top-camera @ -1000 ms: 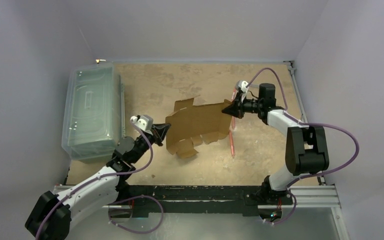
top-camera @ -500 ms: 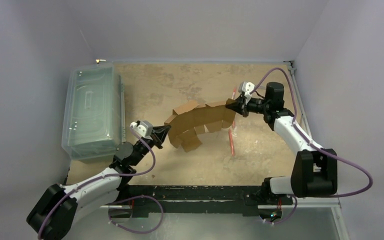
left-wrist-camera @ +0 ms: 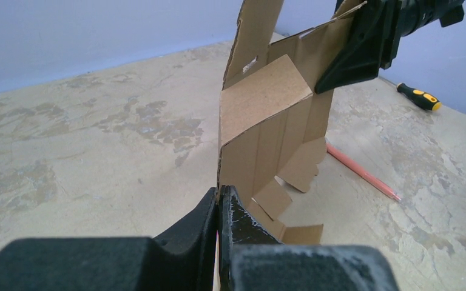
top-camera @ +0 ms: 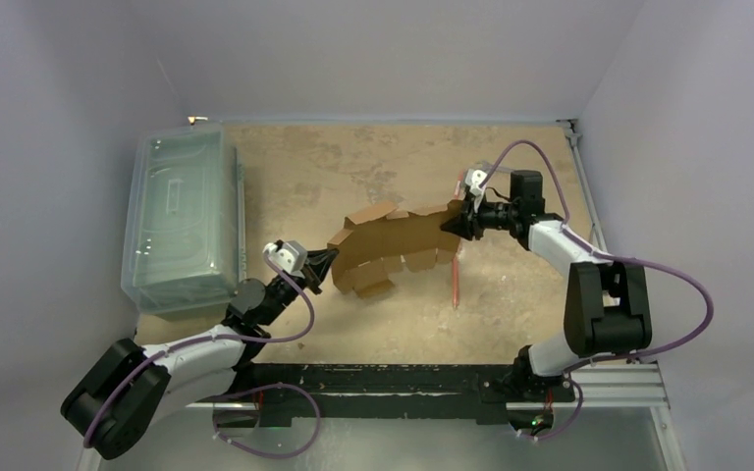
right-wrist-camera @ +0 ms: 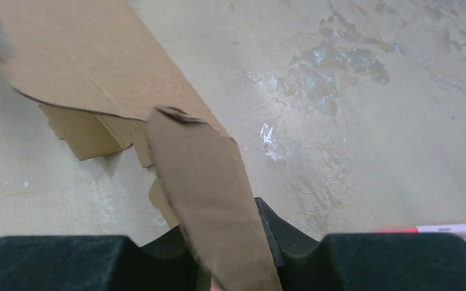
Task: Fold the paper box
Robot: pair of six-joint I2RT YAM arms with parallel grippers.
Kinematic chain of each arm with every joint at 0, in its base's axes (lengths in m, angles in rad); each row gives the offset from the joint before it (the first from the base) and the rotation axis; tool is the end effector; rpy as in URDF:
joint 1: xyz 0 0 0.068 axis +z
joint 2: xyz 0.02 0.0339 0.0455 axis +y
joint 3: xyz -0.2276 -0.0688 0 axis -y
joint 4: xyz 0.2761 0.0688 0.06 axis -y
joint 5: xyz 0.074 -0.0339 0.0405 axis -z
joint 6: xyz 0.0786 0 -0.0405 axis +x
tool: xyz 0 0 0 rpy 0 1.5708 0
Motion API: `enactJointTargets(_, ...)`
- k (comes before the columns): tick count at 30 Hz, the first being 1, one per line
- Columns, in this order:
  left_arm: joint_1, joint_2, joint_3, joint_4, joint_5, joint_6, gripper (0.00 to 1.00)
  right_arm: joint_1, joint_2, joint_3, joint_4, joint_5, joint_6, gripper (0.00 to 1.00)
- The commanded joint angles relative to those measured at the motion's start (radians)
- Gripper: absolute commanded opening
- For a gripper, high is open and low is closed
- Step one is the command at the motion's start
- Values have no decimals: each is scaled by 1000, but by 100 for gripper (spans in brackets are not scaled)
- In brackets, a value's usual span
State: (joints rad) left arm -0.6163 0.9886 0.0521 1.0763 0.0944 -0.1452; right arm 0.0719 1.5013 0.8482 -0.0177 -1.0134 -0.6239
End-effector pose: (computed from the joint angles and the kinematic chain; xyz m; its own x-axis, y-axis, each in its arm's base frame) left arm 0.2059 -0.1549 0.1380 0.0182 -0.1894 -0.9817 0.6612 0.7388 -0.1303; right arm 0.3448 0.0917 0.1486 -0.0937 -0.3166 -0.9439 -0.9312 0.3634 -0.0295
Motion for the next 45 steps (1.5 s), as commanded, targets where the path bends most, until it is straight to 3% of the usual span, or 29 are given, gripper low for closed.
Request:
enactJointTargets(1, 1, -13, -13, 77, 18, 13, 0, 3, 13, 38, -9, -54, -3, 36)
enactJointTargets(7, 1, 2, -15, 86, 22, 3, 0, 4, 35, 46, 26, -120, 55, 46)
enactJointTargets(19, 1, 4, -16, 80, 8, -47, 0, 5, 23, 61, 21, -206, 52, 41)
enactJointTargets(39, 1, -28, -47, 65, -91, -119, 0, 5, -7, 72, 21, -227, 80, 18)
enactJointTargets(45, 4, -21, -46, 62, -91, -136, 0, 5, -3, 81, -29, -247, 61, 0)
